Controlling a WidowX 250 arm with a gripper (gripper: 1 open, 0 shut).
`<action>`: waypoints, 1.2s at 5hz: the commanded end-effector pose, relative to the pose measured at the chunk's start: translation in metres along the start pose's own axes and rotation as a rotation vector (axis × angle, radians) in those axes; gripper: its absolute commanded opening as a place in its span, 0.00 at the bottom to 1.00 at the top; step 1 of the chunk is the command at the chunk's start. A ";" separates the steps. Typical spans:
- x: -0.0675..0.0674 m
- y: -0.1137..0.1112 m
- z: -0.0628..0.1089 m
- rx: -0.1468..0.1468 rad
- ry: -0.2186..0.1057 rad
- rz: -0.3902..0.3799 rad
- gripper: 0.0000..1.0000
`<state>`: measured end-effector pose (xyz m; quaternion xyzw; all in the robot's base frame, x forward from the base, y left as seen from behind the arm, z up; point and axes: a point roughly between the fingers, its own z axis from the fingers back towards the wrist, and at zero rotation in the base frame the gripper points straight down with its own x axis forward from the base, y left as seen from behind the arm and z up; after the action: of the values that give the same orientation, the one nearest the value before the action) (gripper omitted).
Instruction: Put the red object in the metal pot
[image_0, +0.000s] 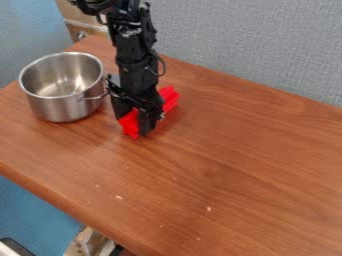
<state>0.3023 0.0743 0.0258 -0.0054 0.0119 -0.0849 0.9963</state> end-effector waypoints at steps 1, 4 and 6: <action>-0.005 0.006 -0.002 -0.006 0.014 0.006 0.00; -0.008 0.008 0.015 -0.010 0.001 0.022 0.00; -0.008 0.009 0.027 -0.013 -0.010 0.033 0.00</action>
<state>0.2881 0.0779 0.0309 -0.0250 0.0447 -0.0694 0.9963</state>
